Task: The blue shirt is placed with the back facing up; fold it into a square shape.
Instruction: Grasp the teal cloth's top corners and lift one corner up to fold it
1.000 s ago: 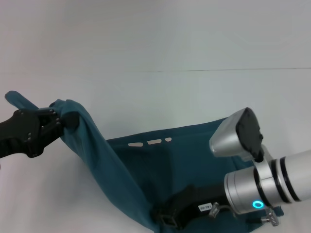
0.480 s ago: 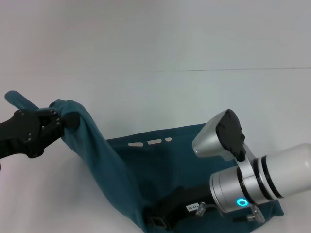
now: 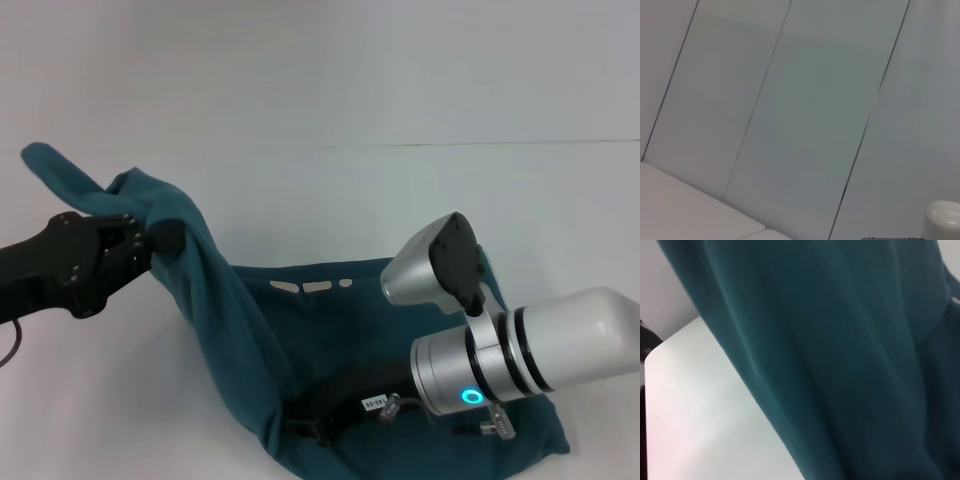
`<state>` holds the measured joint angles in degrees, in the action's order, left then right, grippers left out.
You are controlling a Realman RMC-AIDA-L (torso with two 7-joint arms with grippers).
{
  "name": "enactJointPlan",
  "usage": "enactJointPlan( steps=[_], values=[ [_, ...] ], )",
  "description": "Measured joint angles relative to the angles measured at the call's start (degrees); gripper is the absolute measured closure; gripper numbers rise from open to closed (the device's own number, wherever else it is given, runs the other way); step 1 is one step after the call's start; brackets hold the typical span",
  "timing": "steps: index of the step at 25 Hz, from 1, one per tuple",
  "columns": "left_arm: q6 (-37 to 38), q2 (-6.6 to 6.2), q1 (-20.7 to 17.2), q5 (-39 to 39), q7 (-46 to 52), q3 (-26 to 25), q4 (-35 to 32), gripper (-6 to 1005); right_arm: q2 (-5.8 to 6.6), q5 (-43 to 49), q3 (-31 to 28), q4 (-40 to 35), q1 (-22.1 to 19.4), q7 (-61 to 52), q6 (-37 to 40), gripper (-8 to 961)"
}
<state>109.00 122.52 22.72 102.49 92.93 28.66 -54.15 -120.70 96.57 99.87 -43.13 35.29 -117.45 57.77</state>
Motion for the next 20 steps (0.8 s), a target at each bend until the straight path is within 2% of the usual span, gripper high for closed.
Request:
enactJointPlan(
  steps=[5, 14, 20],
  values=[
    [0.09, 0.0, 0.51, -0.29, -0.03, 0.0, 0.07, 943, -0.21, -2.58, 0.08, 3.58, 2.51, 2.51, -0.46, 802],
    [0.85, 0.18, 1.32, -1.31, -1.56, 0.14, 1.12, 937, -0.24, -6.77, 0.19, 5.42, 4.3, 6.27, -0.78, 802],
    [0.99, 0.17, 1.97, -1.62, -2.52, 1.31, 2.21, 934, 0.1, -7.05, -0.09, 5.1, 2.36, 6.0, -0.79, 802]
  ],
)
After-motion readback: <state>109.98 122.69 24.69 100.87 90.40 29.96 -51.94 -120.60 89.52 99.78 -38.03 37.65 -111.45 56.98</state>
